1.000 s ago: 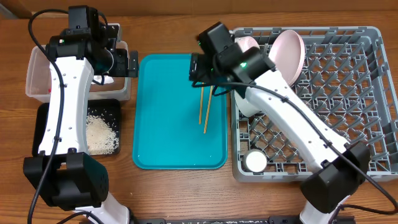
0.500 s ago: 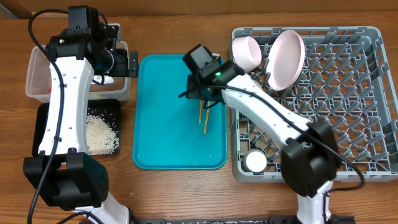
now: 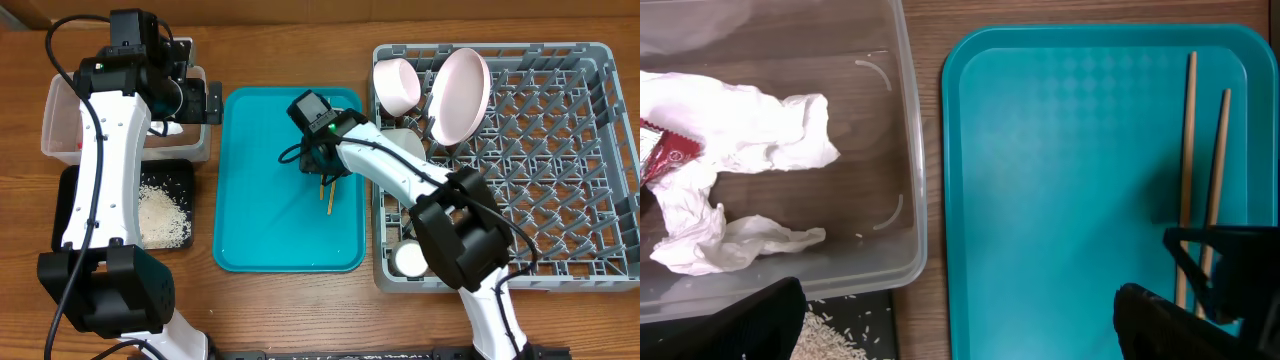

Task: Sort waste into correct bins and load items into the dishwasher
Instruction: 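Grasp one wooden chopstick with the right gripper and lift it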

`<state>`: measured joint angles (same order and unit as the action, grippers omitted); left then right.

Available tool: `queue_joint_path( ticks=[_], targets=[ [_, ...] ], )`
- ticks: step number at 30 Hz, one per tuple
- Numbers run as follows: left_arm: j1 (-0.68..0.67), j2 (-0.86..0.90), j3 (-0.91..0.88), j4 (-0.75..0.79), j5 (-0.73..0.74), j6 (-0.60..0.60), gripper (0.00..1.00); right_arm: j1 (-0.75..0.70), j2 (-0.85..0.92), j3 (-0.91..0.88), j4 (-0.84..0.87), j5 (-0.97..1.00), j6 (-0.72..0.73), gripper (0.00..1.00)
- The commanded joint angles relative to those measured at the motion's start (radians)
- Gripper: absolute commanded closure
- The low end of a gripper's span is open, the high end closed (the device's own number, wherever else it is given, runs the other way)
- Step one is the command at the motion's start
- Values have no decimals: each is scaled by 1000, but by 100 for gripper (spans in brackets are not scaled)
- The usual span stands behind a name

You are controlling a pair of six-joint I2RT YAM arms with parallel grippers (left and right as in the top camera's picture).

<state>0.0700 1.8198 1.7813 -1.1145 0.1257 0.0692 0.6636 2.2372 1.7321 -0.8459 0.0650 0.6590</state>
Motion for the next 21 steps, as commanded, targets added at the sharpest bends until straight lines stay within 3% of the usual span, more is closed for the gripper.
queue_joint_path(
  ticks=[1,11,17,21],
  targets=[
    [2,-15,28,0,-6,-6,0,4,19,12,-5,-24,26,58],
    [2,-15,28,0,-6,-6,0,11,55,12,-106,-89,130,94],
    [2,-15,28,0,-6,-6,0,11,44,70,-152,-89,26,96],
    [2,-15,28,0,-6,-6,0,11,12,166,-269,-57,-34,96]
  ],
)
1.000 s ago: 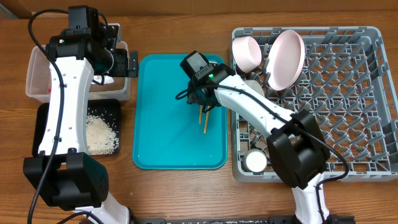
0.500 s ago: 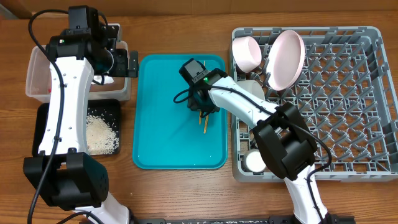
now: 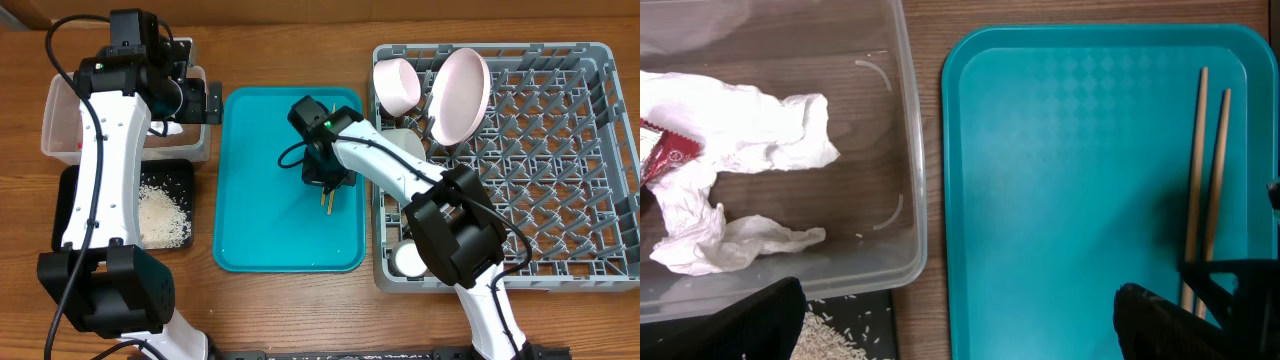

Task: Sort waste into correct bins and load items into the dishwasher
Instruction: 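Grasp one wooden chopstick with the right gripper and lift it, then carry the chopstick to the rack and insert it upright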

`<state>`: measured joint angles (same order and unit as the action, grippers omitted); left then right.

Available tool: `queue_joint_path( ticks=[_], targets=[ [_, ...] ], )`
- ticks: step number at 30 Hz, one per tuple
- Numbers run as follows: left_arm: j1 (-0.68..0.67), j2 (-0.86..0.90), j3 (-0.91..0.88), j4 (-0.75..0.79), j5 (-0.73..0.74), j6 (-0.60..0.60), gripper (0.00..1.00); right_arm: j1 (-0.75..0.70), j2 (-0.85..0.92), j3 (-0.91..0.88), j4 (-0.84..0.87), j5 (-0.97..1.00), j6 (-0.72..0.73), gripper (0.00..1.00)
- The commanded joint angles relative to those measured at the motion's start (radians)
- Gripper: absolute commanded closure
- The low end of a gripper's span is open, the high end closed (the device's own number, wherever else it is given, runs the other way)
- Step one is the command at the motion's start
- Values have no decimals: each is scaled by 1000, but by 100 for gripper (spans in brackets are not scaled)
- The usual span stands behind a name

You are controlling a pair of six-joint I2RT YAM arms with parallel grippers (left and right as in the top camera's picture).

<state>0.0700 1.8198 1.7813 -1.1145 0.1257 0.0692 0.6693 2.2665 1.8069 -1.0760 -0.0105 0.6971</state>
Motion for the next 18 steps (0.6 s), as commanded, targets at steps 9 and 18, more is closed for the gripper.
queue_joint_path(
  ticks=[9,18],
  targets=[
    [2,-15,28,0,-6,-6,0,-3,-196,384,-357,178,-209,96],
    [2,-15,28,0,-6,-6,0,-128,-315,402,-618,218,-249,96]
  ],
)
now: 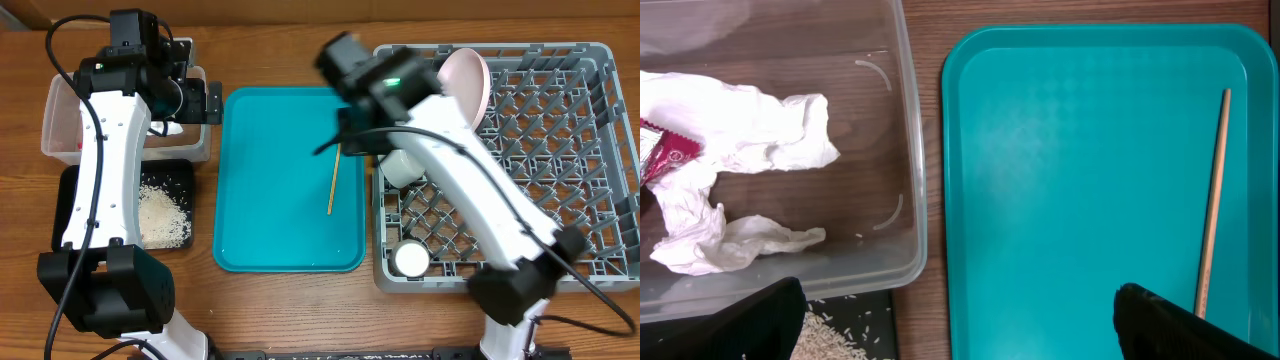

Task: Sort waste into correct bins and load items into the dishwasher
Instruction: 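Carry the chopstick to the rack and insert it upright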

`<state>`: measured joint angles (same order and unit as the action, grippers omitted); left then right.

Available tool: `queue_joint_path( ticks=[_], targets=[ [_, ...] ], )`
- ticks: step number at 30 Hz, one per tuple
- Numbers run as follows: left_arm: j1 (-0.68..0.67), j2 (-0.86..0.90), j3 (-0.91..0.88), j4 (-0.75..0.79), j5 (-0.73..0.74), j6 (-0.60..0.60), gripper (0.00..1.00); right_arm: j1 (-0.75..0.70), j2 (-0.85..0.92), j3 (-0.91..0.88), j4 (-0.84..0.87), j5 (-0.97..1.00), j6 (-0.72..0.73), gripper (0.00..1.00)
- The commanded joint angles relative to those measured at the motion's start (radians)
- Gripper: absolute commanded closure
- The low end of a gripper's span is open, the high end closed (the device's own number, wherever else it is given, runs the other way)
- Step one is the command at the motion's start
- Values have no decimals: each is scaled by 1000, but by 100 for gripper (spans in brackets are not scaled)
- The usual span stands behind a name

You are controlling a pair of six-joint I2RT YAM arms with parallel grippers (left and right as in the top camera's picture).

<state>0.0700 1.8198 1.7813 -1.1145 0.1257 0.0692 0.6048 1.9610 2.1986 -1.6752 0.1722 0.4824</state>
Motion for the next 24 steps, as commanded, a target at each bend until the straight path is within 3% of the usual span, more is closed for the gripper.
queue_joint_path(
  ticks=[1,13,16,18,19,24],
  targets=[
    [2,-15,28,0,-6,-6,0,-84,-15,1,-19,19,-63,96],
    [2,-15,28,0,-6,-6,0,-306,-15,-211,-19,3,-248,95],
    [2,-15,28,0,-6,-6,0,-344,-15,-218,-19,2,-248,80],
    [2,-15,28,0,-6,-6,0,-355,-15,-218,-19,2,-248,45],
    [2,-15,28,0,-6,-6,0,-355,-15,-218,-19,-3,-248,38],
    [2,-15,28,0,-6,-6,0,-347,-15,-211,-9,-47,-255,35]
  ],
)
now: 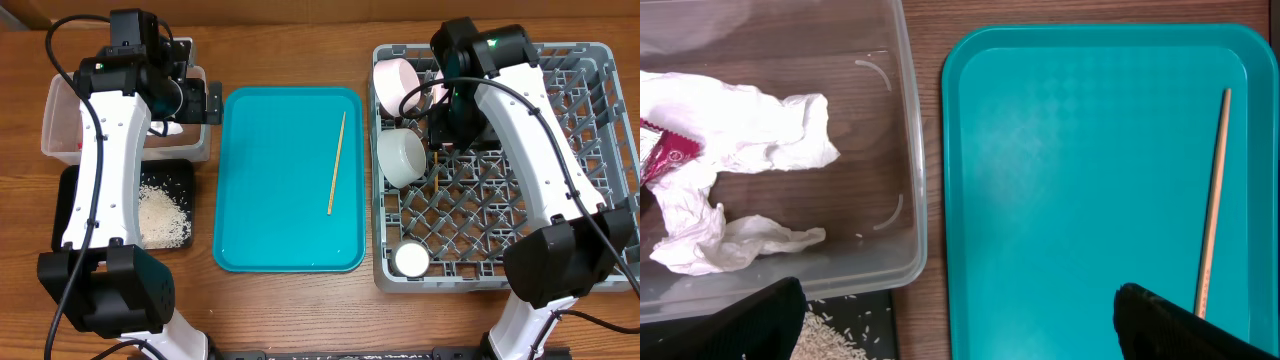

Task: Sort waste into correct bins and load items into the dishwasher
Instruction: 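Carry the chopstick to the rack and insert it upright, then return the right gripper to the second chopstick and grasp it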

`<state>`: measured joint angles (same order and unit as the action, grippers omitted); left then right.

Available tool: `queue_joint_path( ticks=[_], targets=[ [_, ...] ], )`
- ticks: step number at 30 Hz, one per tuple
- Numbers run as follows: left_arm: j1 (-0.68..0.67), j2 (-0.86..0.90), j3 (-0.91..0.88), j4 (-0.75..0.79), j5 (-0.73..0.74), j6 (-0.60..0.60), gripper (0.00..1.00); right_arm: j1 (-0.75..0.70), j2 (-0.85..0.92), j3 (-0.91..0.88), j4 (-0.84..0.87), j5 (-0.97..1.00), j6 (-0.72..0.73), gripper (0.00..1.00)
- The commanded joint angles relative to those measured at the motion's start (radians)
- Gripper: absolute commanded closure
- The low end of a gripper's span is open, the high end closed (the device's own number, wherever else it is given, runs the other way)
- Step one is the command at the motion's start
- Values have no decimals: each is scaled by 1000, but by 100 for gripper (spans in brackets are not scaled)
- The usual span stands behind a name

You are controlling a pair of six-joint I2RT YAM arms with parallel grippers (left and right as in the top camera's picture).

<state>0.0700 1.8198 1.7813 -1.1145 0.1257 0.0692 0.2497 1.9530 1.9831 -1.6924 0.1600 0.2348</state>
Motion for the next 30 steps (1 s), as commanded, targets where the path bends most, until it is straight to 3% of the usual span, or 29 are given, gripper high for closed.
queue_joint_path(
  ticks=[1,8,17,30],
  targets=[
    [2,-15,28,0,-6,-6,0,13,-7,13,11,-47,-7,35],
    [2,-15,28,0,-6,-6,0,120,-7,62,170,-227,14,39],
    [2,-15,28,0,-6,-6,0,273,19,-9,435,-210,213,42],
    [2,-15,28,0,-6,-6,0,358,230,-56,461,-180,347,49]
  ],
)
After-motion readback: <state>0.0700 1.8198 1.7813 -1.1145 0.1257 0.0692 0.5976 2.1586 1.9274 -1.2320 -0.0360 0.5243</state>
